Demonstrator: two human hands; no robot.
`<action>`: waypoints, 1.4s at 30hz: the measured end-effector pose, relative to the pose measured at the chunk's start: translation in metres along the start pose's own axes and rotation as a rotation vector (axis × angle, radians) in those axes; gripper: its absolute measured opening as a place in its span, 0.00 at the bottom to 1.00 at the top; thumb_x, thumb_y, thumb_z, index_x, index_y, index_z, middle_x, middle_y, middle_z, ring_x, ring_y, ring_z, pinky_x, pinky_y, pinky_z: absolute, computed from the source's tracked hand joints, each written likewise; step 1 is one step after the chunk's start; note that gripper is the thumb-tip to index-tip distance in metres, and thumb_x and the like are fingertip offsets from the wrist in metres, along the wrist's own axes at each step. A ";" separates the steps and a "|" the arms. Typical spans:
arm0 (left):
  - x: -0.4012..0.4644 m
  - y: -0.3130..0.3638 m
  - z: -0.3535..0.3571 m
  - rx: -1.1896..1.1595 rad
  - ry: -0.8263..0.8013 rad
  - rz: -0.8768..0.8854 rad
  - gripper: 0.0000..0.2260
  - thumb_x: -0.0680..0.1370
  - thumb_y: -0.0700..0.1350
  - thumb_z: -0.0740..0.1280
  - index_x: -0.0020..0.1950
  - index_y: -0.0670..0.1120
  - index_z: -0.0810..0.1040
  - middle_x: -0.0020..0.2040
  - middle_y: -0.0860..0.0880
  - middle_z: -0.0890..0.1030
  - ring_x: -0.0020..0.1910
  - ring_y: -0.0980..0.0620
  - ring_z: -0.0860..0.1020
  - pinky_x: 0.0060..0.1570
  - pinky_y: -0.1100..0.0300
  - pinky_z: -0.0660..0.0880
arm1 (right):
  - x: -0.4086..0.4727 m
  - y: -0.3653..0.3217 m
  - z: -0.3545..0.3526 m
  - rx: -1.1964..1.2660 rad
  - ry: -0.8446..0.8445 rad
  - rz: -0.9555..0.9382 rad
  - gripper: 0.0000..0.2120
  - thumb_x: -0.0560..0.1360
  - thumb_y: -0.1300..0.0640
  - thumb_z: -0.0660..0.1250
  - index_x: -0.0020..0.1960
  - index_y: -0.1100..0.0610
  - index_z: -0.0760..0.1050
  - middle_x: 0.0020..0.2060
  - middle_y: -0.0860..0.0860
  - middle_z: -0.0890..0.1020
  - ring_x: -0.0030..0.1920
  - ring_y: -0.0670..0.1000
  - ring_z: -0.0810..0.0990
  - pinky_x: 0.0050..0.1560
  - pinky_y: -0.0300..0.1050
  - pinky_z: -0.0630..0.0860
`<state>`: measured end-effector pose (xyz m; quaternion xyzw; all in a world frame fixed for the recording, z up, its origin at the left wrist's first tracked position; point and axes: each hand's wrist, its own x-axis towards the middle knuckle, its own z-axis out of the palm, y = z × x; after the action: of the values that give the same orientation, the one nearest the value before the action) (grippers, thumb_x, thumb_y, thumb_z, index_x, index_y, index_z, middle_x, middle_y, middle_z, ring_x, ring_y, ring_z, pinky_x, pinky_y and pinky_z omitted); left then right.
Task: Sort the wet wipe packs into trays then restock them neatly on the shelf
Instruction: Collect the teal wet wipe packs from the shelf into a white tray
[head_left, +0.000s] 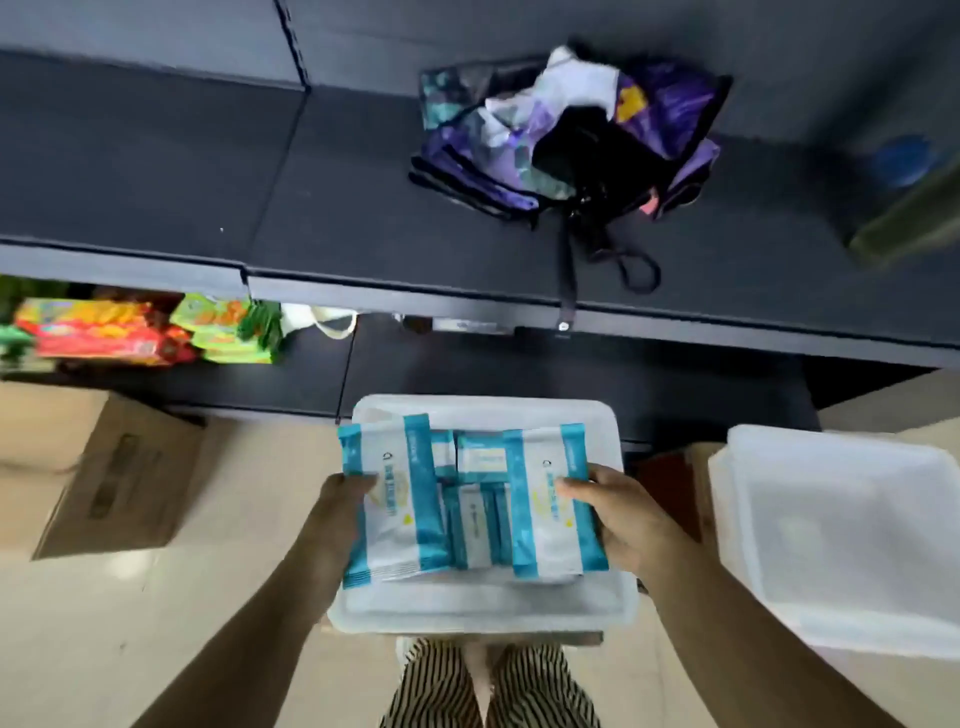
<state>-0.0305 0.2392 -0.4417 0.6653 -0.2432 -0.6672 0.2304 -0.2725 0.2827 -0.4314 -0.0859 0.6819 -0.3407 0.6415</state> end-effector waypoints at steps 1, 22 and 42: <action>0.015 -0.017 -0.003 0.043 0.036 -0.009 0.13 0.79 0.46 0.60 0.55 0.37 0.72 0.50 0.36 0.79 0.47 0.37 0.78 0.51 0.45 0.74 | 0.017 0.017 0.001 -0.027 0.012 0.060 0.07 0.75 0.69 0.63 0.52 0.64 0.75 0.46 0.62 0.81 0.43 0.58 0.81 0.47 0.53 0.77; 0.180 -0.189 0.006 0.781 0.342 -0.004 0.20 0.81 0.41 0.51 0.73 0.43 0.56 0.70 0.43 0.65 0.68 0.42 0.65 0.64 0.47 0.68 | 0.234 0.208 0.075 -0.345 0.048 0.029 0.09 0.73 0.66 0.67 0.37 0.57 0.72 0.32 0.51 0.76 0.34 0.48 0.73 0.33 0.31 0.68; -0.033 0.116 0.041 1.335 0.037 1.157 0.21 0.74 0.53 0.55 0.47 0.42 0.81 0.42 0.43 0.82 0.43 0.42 0.81 0.44 0.54 0.76 | -0.042 -0.108 0.056 -1.103 0.085 -0.581 0.17 0.75 0.51 0.66 0.63 0.52 0.74 0.60 0.49 0.78 0.60 0.48 0.76 0.57 0.40 0.71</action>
<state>-0.0736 0.1707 -0.3434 0.4443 -0.8770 -0.1537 0.0993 -0.2477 0.2047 -0.3318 -0.5727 0.7312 -0.1024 0.3562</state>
